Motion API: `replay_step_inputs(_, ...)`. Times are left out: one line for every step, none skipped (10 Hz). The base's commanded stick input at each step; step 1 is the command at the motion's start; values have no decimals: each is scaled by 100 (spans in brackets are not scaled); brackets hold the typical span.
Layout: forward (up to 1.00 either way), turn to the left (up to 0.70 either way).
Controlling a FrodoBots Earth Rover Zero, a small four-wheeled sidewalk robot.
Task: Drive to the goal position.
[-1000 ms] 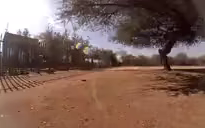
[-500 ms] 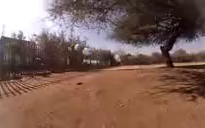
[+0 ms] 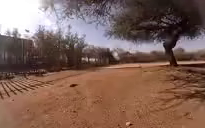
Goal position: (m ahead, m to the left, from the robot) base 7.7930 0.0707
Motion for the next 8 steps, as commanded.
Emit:
replay_step_inputs(100, 0)
replay_step_inputs(100, 0)
replay_step_inputs(100, 0)
replay_step_inputs(100, 0)
replay_step_inputs(100, 0)
replay_step_inputs(100, 0)
replay_step_inputs(100, 0)
replay_step_inputs(100, 0)
